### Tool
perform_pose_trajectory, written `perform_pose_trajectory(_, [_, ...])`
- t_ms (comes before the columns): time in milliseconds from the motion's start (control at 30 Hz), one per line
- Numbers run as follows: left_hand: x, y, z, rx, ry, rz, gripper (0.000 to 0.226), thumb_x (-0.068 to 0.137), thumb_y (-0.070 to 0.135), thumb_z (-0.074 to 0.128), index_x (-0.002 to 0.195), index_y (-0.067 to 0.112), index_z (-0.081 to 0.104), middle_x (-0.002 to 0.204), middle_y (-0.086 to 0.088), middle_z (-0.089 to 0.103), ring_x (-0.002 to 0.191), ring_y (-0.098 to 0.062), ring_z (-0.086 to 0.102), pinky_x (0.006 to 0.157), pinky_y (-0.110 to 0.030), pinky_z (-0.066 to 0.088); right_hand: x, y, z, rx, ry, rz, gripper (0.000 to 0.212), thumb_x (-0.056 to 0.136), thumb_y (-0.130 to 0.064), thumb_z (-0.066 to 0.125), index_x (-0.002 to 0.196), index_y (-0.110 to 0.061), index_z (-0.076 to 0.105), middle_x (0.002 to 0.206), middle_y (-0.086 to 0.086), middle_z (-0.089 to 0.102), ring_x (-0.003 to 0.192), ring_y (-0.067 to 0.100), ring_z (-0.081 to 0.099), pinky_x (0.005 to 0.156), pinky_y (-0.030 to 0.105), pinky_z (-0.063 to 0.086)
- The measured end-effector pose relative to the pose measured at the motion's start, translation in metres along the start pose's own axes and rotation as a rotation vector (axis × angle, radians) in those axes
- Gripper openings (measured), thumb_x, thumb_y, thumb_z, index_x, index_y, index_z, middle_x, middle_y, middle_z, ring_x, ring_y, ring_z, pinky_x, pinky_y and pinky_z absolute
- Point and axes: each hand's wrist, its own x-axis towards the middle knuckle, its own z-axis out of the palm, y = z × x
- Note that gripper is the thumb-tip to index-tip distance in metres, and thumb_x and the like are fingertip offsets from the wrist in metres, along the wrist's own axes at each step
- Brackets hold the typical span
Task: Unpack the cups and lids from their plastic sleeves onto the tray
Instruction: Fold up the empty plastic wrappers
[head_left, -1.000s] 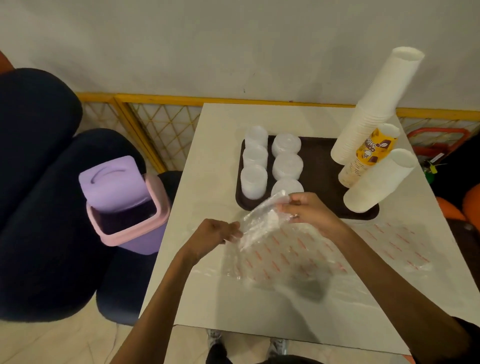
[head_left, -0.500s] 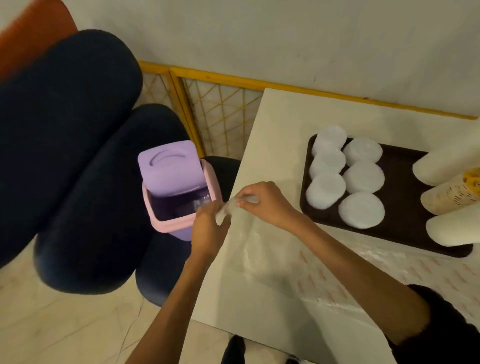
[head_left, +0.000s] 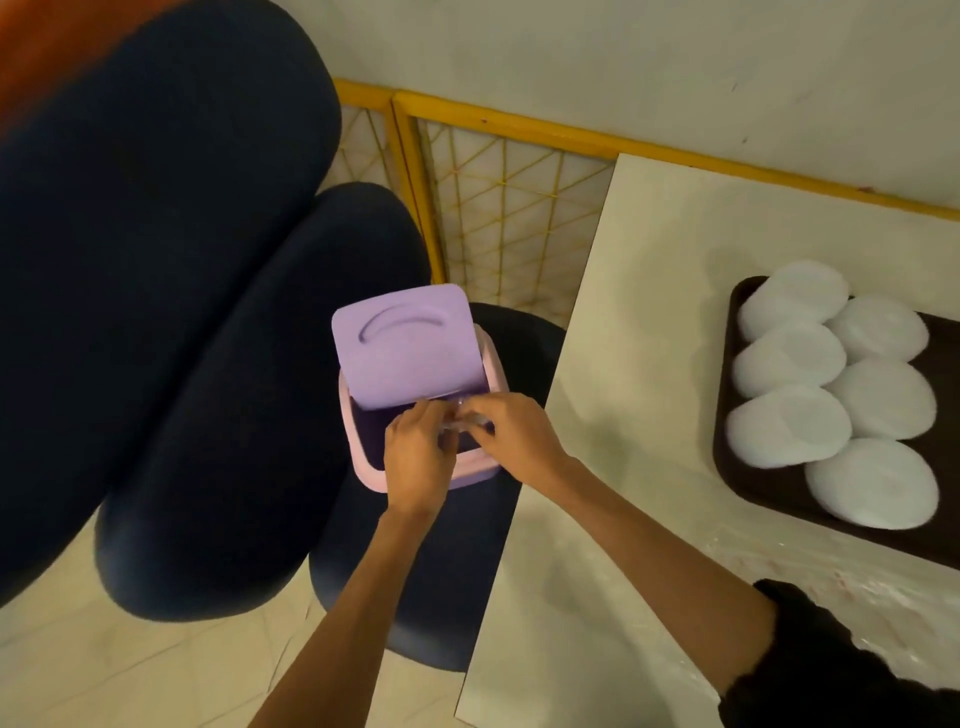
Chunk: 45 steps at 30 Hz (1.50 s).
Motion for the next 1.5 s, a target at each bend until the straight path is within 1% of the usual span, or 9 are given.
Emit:
perform_pose_trajectory(167, [0.005, -0.037, 0.014, 0.124, -0.118, -0.085, 0.017, 0.081, -0.007, 0.06, 0.091, 0.003, 0.069, 0.085, -0.012, 0.068, 0.07, -0.03, 0.062, 0.067, -0.044, 0.055, 0.012, 0.012, 0.027, 0.013, -0.041, 0.017, 0.041, 0.094, -0.024, 0.057, 0.133, -0.014, 0.054, 0.13, 0.006, 0.06, 0.118, 0.023, 0.057, 0.105, 0.033, 0.038])
perform_pose_trajectory(233, [0.006, -0.044, 0.018, 0.181, -0.167, -0.173, 0.018, 0.085, 0.0, 0.06, 0.102, 0.003, 0.066, 0.096, -0.016, 0.067, 0.084, -0.035, 0.063, 0.077, -0.047, 0.053, 0.012, 0.018, 0.033, 0.003, -0.022, 0.031, 0.044, 0.094, -0.025, 0.057, 0.136, -0.014, 0.05, 0.135, 0.005, 0.056, 0.122, 0.021, 0.054, 0.106, 0.032, 0.038])
perform_pose_trajectory(333, [0.004, -0.046, 0.022, 0.227, -0.217, -0.261, 0.045, 0.088, 0.012, 0.064, 0.131, 0.005, 0.051, 0.122, -0.017, 0.059, 0.111, -0.036, 0.054, 0.094, -0.048, 0.046, 0.007, 0.023, 0.034, 0.005, 0.004, 0.023, 0.045, 0.095, -0.027, 0.055, 0.138, -0.015, 0.048, 0.138, 0.003, 0.052, 0.125, 0.019, 0.05, 0.105, 0.028, 0.037])
perform_pose_trajectory(433, [-0.005, -0.031, 0.024, 0.126, -0.182, -0.233, 0.055, 0.088, 0.012, 0.065, 0.137, 0.003, 0.043, 0.129, -0.018, 0.055, 0.118, -0.036, 0.05, 0.097, -0.045, 0.043, -0.003, 0.029, 0.028, 0.015, 0.028, 0.034, 0.045, 0.094, -0.029, 0.056, 0.137, -0.017, 0.049, 0.138, 0.002, 0.053, 0.125, 0.019, 0.051, 0.105, 0.028, 0.037])
perform_pose_trajectory(667, [-0.037, 0.042, 0.041, -0.109, -0.232, -0.189, 0.042, 0.092, 0.011, 0.06, 0.132, 0.009, 0.045, 0.118, -0.01, 0.062, 0.104, -0.025, 0.061, 0.089, -0.04, 0.052, -0.056, 0.06, 0.0, 0.079, 0.07, 0.114, 0.035, 0.093, -0.03, 0.058, 0.126, -0.018, 0.059, 0.122, 0.001, 0.064, 0.108, 0.017, 0.061, 0.095, 0.02, 0.042])
perform_pose_trajectory(767, [-0.06, 0.082, 0.055, -0.157, -0.275, -0.133, 0.044, 0.091, 0.008, 0.058, 0.133, 0.015, 0.045, 0.099, -0.002, 0.064, 0.086, -0.015, 0.06, 0.08, -0.029, 0.051, -0.092, 0.086, -0.019, 0.133, 0.141, 0.148, 0.028, 0.094, -0.025, 0.057, 0.121, -0.017, 0.063, 0.109, 0.002, 0.069, 0.096, 0.016, 0.063, 0.091, 0.026, 0.05])
perform_pose_trajectory(900, [-0.096, 0.134, 0.087, -0.124, -0.364, -0.051, 0.041, 0.093, 0.016, 0.058, 0.132, 0.017, 0.047, 0.099, -0.003, 0.066, 0.082, -0.013, 0.06, 0.074, -0.018, 0.045, -0.156, 0.139, -0.044, 0.16, 0.228, 0.187, 0.023, 0.092, -0.017, 0.059, 0.112, -0.014, 0.067, 0.094, 0.003, 0.071, 0.085, 0.017, 0.065, 0.083, 0.031, 0.051])
perform_pose_trajectory(1133, [-0.158, 0.195, 0.135, -0.109, -0.52, 0.039, 0.04, 0.092, 0.018, 0.059, 0.131, 0.018, 0.048, 0.092, 0.002, 0.065, 0.073, -0.01, 0.058, 0.068, -0.017, 0.047, -0.247, 0.219, -0.084, -0.067, 0.084, 0.394, 0.035, 0.099, -0.025, 0.046, 0.134, -0.019, 0.052, 0.134, -0.002, 0.055, 0.12, 0.014, 0.052, 0.1, 0.022, 0.036])
perform_pose_trajectory(1500, [-0.21, 0.225, 0.158, -0.073, -0.524, -0.017, 0.039, 0.092, 0.016, 0.06, 0.129, 0.017, 0.049, 0.088, 0.005, 0.061, 0.071, -0.007, 0.058, 0.066, -0.013, 0.047, -0.282, 0.282, -0.089, -0.332, 0.049, 0.29, 0.057, 0.093, -0.032, 0.055, 0.144, -0.02, 0.033, 0.15, 0.003, 0.031, 0.137, 0.019, 0.028, 0.106, 0.029, 0.03])
